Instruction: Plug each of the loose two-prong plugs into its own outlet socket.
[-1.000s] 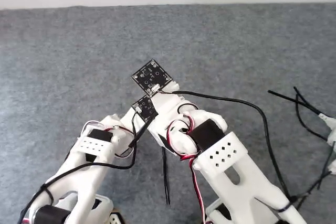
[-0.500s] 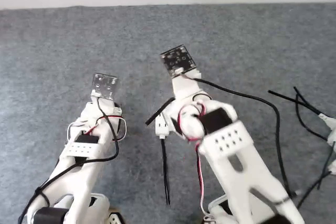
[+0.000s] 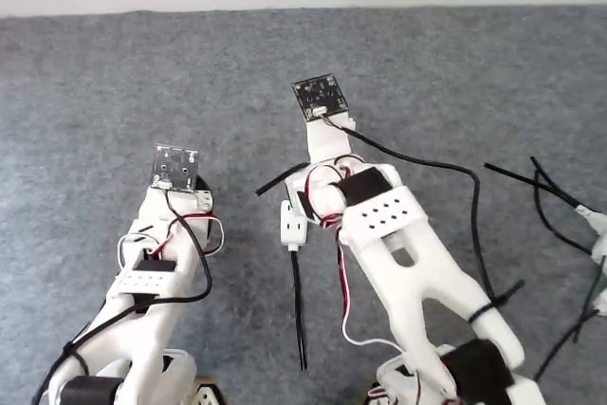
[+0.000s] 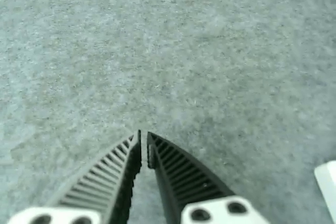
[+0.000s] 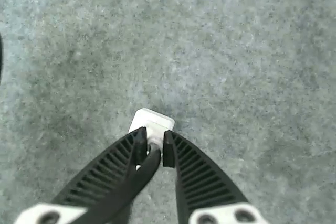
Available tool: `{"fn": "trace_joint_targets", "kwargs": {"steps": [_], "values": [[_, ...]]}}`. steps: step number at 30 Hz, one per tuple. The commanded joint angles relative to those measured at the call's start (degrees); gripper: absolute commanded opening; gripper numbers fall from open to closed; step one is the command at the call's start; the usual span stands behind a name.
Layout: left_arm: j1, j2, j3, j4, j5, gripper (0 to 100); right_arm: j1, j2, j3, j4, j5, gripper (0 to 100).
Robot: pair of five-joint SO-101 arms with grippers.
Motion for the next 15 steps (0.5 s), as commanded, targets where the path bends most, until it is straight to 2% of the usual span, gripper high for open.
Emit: {"fn": "trace_joint_targets", "kwargs": {"steps": [1, 15], "values": [[-0.26, -1.41, -0.48, -1.67, 0.26, 2, 0.22, 1.36, -3.87, -2.51, -0.44, 0.8], [-0.26, -1.41, -0.48, -1.67, 0.26, 2, -1.27, 5.76, -5.45, -2.68, -0.53, 0.8]]}}
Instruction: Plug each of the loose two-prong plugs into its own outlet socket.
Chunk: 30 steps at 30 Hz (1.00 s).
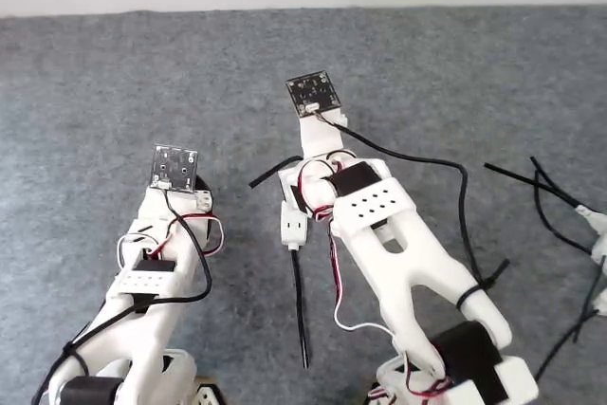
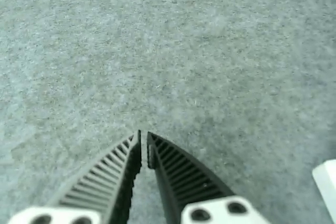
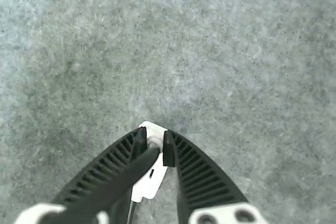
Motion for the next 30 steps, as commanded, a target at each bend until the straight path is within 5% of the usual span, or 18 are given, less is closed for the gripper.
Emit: {"fn": "trace_joint_targets", "kwargs": {"steps": [1, 30], "values": [[-0.18, -1.41, -0.48, -1.67, 0.26, 2, -1.10, 0.22, -2.99, 1.27, -0.53, 0.8], [-0.18, -1.32, -0.48, -1.49, 0.26, 2, -0.84, -1.01, -2.64, 6.11, -0.26, 0.8]]}}
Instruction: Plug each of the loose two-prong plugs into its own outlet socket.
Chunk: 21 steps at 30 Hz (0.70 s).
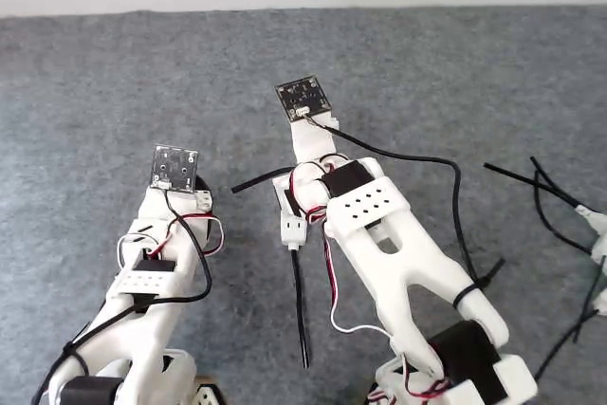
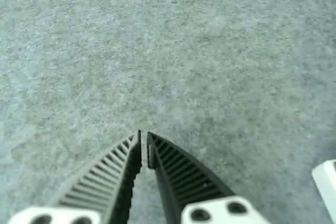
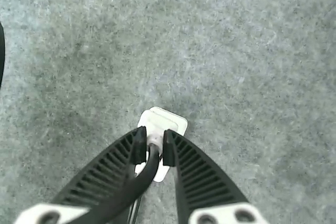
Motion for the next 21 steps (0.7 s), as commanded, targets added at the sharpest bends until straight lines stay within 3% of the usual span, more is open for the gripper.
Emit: {"fn": "trace_joint_targets", "kwargs": {"steps": [1, 21], "values": [[-0.26, -1.32, -0.48, -1.49, 0.26, 2, 0.75, -2.24, -1.14, 1.10, -0.09, 0.8], [-0.26, -1.32, -0.48, -1.49, 0.26, 2, 0.92, -8.48, 2.90, 0.48, 1.32, 0.8]]}}
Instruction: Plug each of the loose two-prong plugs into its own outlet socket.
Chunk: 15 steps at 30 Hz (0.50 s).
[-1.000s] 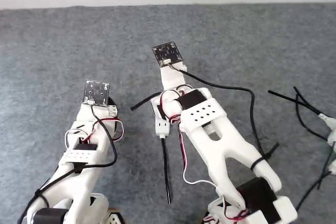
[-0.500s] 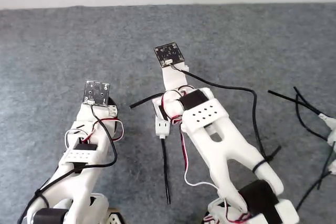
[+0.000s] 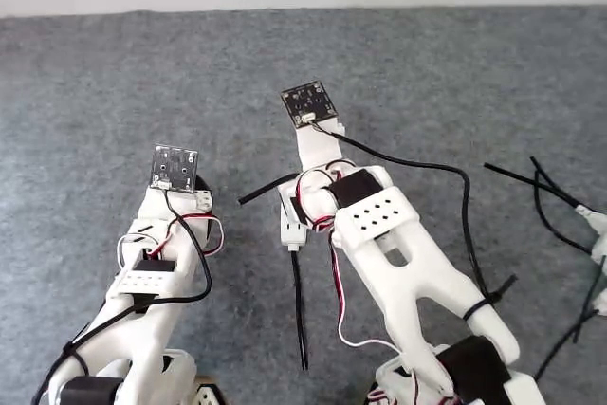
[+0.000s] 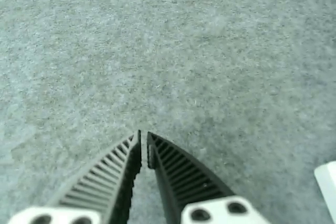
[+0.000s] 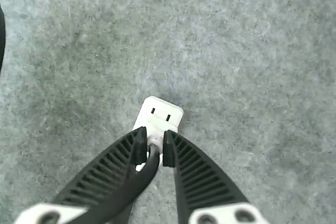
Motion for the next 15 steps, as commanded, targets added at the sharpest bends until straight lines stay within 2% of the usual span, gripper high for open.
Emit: {"fn": "trace_joint_targets", "kwargs": {"steps": [1, 15], "values": [[-0.26, -1.32, -0.48, -1.49, 0.26, 2, 0.84, -2.68, -0.79, -0.31, 0.62, 0.8], [-0.26, -1.32, -0.48, -1.49, 0.26, 2, 1.89, -2.59, 1.32, -4.35, 0.88, 0.8]]}}
